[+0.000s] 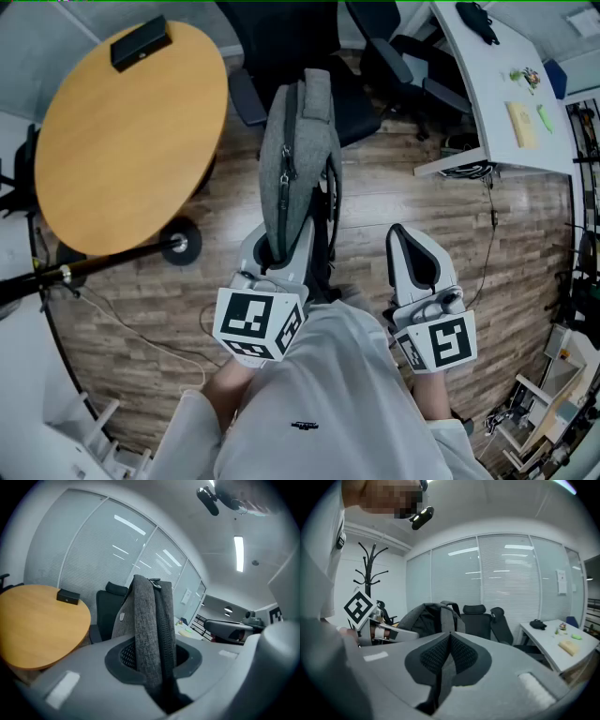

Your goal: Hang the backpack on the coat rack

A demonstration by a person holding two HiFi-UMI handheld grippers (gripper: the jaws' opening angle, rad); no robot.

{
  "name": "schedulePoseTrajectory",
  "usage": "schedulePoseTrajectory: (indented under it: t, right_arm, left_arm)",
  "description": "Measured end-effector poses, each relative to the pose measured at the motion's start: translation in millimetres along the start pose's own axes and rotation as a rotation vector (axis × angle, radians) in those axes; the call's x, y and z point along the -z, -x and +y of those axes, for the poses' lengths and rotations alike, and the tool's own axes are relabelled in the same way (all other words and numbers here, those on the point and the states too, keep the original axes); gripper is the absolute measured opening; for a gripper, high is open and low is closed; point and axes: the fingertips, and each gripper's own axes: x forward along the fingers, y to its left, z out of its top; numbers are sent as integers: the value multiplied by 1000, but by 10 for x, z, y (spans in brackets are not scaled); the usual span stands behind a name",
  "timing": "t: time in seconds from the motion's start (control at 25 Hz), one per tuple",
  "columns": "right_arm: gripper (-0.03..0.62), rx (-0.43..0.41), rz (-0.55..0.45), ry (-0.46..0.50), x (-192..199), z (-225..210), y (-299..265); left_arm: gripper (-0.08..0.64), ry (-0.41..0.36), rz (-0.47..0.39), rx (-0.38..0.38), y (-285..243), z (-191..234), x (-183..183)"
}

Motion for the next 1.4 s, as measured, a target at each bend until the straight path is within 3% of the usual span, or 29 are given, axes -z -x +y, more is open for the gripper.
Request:
schedulePoseTrajectory:
  t: [0.12, 0.2, 0.4, 0.48, 0.64, 0.72, 0.8, 1.0, 1.2, 1.4]
  right_arm:
    - [-3, -133, 13, 0, -39, 84, -197]
    - [-3, -263, 40, 5, -14, 181, -312]
    - [-3, -581, 56, 75, 27, 324, -582]
    - [-3, -668, 46, 71, 4, 264, -620]
    - [-2, -846, 86, -35, 5, 0, -586]
    - [-2, -914, 89, 7, -7, -107, -565]
    - [-2, -969, 80, 52, -33, -204, -577]
    - [0, -1069, 57, 55, -102, -380, -582]
    - [-2, -1173, 60, 79, -141, -440, -507]
    - [-2, -1197, 66, 74, -146, -461, -452]
  left_arm:
    - [109, -10, -22, -55, 88, -21, -42]
    - [110, -10, -20, -132, 153, -8, 2]
    - [110, 50, -64, -462, 402, 103, 126]
    - [110, 94, -90, -599, 524, 118, 169]
    - [110, 186, -163, -825, 646, -85, 228]
    - [110, 228, -213, -901, 657, -255, 238]
    - [110, 267, -267, -964, 673, -431, 256]
    - [112, 304, -360, -1073, 680, -843, 341]
    - [112, 318, -371, -1162, 619, -1069, 336]
    - [114, 343, -363, -1204, 735, -1017, 361]
